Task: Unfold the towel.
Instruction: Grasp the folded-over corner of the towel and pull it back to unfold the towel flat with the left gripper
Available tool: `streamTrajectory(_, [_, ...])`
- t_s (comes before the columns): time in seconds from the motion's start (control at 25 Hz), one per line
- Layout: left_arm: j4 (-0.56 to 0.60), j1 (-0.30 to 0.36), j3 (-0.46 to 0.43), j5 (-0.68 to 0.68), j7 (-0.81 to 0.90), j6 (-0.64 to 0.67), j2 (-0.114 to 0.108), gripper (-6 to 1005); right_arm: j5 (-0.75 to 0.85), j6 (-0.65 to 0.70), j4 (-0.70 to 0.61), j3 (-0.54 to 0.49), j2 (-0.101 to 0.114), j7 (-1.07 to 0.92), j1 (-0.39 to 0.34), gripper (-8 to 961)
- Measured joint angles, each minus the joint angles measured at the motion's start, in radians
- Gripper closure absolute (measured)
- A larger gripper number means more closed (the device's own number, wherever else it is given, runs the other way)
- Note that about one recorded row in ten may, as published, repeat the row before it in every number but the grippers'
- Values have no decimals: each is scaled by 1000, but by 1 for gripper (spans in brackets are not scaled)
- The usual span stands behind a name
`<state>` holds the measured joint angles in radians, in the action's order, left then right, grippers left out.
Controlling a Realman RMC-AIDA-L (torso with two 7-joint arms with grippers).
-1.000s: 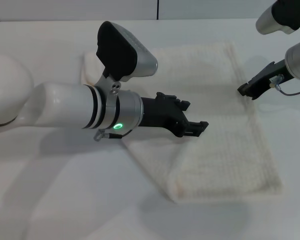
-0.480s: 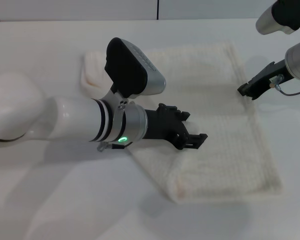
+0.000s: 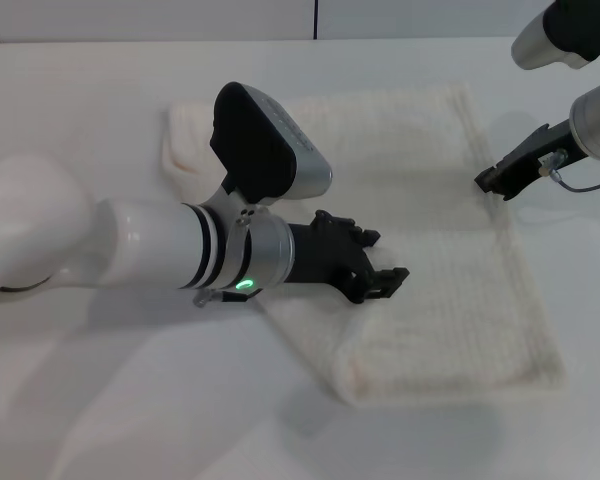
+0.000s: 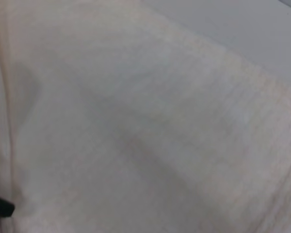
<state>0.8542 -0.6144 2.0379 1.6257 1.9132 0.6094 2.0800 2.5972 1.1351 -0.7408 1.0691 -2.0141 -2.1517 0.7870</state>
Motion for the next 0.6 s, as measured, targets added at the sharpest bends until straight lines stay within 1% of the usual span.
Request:
streamTrajectory(0.08, [2,4,5,1,-5,0,0,292,-1,0,0,0,0,-2,0,955])
streamTrajectory(0.16, [5,6,11,4,-10,1,0,467,-1,1,0,0,0,-4,0,955])
streamTrajectory(0.36, [6,9,14,0,-32,1,0,709,-2,3,0,0,0,-5,0,955])
streamTrajectory(0.6, [8,12,14,-1,-39,5,0,926,-2,4,0,0,0,-6,0,955])
